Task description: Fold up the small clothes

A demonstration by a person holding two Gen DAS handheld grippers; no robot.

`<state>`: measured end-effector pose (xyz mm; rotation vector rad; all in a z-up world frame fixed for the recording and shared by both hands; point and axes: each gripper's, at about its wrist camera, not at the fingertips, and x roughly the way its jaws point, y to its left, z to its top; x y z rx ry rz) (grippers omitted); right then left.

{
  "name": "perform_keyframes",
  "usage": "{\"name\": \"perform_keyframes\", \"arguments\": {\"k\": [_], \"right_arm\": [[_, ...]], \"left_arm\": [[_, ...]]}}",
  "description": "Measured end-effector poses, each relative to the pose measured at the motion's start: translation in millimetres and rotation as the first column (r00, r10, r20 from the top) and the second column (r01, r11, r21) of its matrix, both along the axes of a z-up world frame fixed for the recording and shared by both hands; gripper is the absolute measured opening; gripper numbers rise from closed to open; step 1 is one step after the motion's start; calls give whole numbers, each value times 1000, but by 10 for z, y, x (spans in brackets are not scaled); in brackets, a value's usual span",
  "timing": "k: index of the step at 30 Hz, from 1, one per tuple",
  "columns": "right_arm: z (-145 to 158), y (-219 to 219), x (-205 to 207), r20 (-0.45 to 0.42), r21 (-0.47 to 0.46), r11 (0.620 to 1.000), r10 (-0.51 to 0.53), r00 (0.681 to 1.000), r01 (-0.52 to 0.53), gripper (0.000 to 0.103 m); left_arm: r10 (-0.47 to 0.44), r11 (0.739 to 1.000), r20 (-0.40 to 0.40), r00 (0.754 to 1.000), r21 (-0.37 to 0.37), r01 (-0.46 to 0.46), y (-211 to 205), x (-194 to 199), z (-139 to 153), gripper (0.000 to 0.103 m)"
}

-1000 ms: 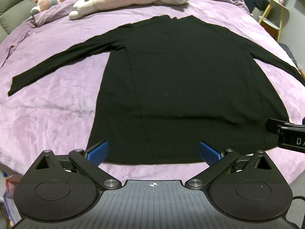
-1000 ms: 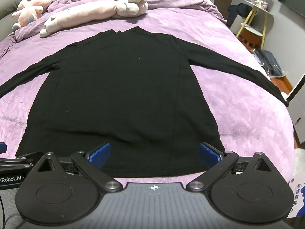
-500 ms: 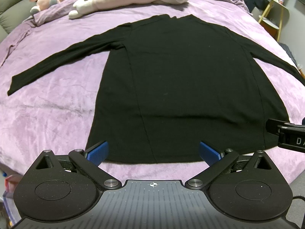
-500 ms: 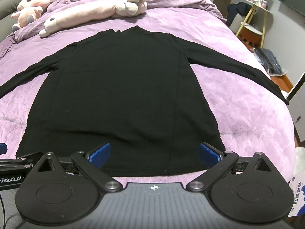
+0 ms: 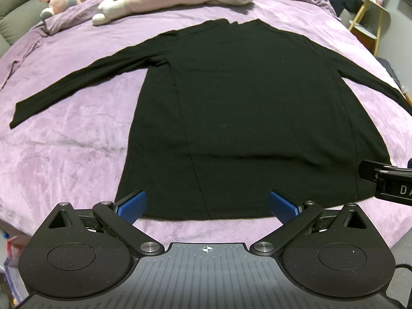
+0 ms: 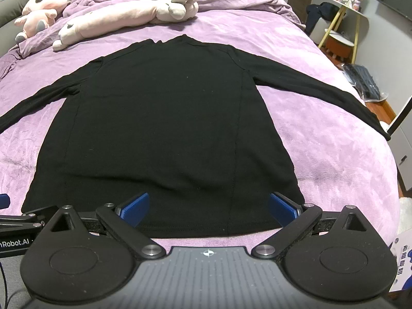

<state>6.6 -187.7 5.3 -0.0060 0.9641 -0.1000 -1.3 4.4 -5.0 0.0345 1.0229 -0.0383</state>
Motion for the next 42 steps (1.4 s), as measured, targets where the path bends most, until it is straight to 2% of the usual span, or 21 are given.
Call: {"name": "perform_keyframes", "arguments": {"k": [42], "right_arm": [[-58,-16,24,-15,10,1000,-6,1000,6,99]], "left_arm": [[-2,1000,-33,999,-13,2,9,48,-57,103]]}}
